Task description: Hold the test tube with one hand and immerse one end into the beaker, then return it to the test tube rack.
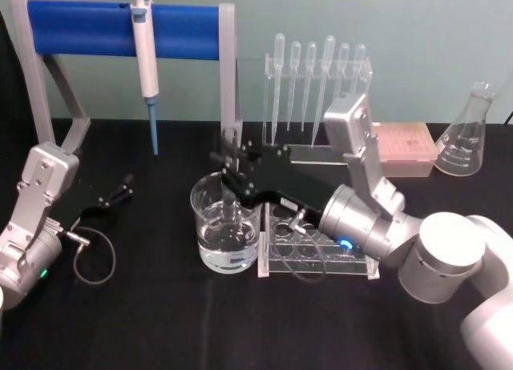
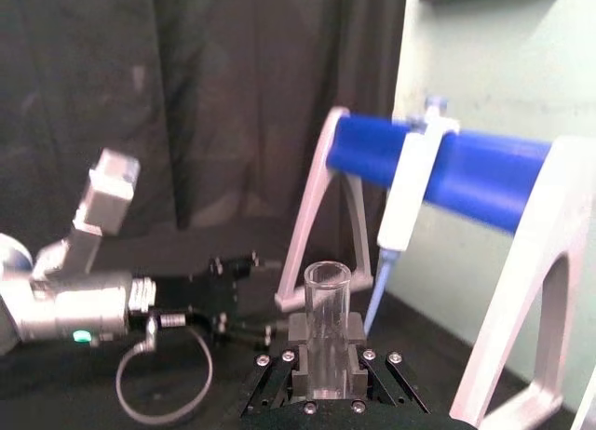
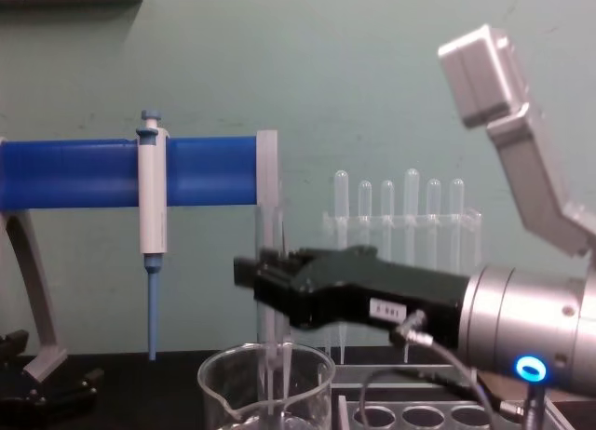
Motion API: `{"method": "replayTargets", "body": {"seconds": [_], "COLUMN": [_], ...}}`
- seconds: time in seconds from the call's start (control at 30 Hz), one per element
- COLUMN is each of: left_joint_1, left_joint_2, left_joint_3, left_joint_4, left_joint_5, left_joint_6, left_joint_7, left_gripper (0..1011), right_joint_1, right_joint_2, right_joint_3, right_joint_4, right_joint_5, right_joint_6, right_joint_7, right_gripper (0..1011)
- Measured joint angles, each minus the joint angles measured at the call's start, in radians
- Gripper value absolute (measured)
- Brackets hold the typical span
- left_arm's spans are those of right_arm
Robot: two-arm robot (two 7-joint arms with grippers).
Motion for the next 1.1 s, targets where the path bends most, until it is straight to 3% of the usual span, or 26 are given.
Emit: {"method": "replayTargets", "body": {"seconds": [0.3, 0.6, 0.77, 0.83, 1.1], "left_joint_1": [0.000, 0.000, 0.000, 0.000, 0.000], "left_joint_2": [0.000, 0.000, 0.000, 0.000, 0.000], "left_joint_3": [0.000, 0.000, 0.000, 0.000, 0.000], "left_joint_4": [0.000, 0.000, 0.000, 0.000, 0.000], "left_joint_5": [0.000, 0.000, 0.000, 0.000, 0.000], "left_joint_6": [0.000, 0.000, 0.000, 0.000, 0.000], "left_joint_7": [0.000, 0.000, 0.000, 0.000, 0.000], "left_gripper": [1000, 1000, 1000, 1000, 1000], "right_joint_1": [-0.013, -0.020, -0.045, -0.073, -0.156], "right_joint_2": [0.032, 0.080, 0.129, 0.168, 0.242], "right_joint_3": [0.042, 0.082, 0.117, 0.146, 0.204], "right_joint_4": [-0.136, -0.270, -0.350, -0.395, -0.442], "right_joint_5": [0.041, 0.096, 0.117, 0.128, 0.132], "right_joint_6": [0.021, 0.096, 0.150, 0.174, 0.191], "right_joint_7": [0.005, -0.011, -0.050, -0.074, -0.119], "right_gripper": [225, 224, 224, 224, 224]}}
